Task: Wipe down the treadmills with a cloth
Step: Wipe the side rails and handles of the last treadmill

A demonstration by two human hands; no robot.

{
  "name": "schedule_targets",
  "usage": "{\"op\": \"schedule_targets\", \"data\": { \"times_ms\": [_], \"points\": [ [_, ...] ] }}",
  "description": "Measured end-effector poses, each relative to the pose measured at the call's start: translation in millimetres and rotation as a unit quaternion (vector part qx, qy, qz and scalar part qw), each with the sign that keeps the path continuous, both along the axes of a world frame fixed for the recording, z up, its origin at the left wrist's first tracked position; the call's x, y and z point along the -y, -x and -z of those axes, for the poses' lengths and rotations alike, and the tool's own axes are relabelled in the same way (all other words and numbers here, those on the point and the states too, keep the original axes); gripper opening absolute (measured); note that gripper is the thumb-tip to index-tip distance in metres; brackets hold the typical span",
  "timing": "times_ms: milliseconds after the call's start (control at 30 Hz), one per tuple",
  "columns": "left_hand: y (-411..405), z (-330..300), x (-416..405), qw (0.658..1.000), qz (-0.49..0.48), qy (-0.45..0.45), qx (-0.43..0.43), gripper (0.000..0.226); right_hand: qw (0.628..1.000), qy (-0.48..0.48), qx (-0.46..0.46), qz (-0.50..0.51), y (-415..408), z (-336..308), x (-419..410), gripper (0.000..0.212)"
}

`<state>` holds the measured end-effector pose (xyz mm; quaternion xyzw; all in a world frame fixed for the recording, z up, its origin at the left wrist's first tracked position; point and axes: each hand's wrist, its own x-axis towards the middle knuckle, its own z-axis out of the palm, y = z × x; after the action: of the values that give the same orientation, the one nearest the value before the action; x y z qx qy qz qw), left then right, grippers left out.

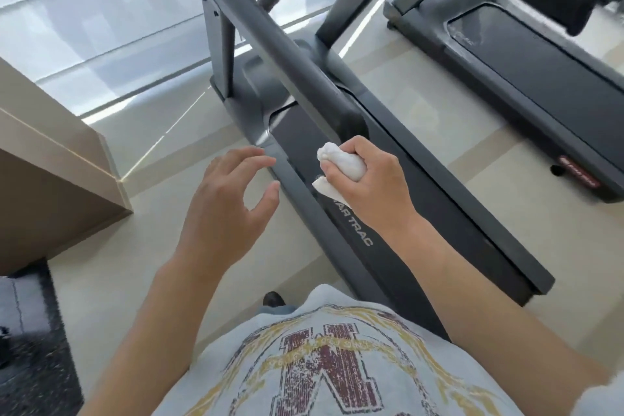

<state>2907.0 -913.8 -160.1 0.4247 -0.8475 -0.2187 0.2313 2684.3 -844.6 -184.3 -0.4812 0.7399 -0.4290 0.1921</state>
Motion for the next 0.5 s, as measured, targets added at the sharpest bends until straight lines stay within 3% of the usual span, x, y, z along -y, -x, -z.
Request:
{"op": "schedule_targets", "data": {
  "times_ms": [500],
  "points": [
    [38.9,25.3,104.6,0.986,0.154,-0.066,-0.027,0.029,0.98,-0.001,-0.038,0.196,24.5,-2.9,54.6,0.024]
  ]
}}
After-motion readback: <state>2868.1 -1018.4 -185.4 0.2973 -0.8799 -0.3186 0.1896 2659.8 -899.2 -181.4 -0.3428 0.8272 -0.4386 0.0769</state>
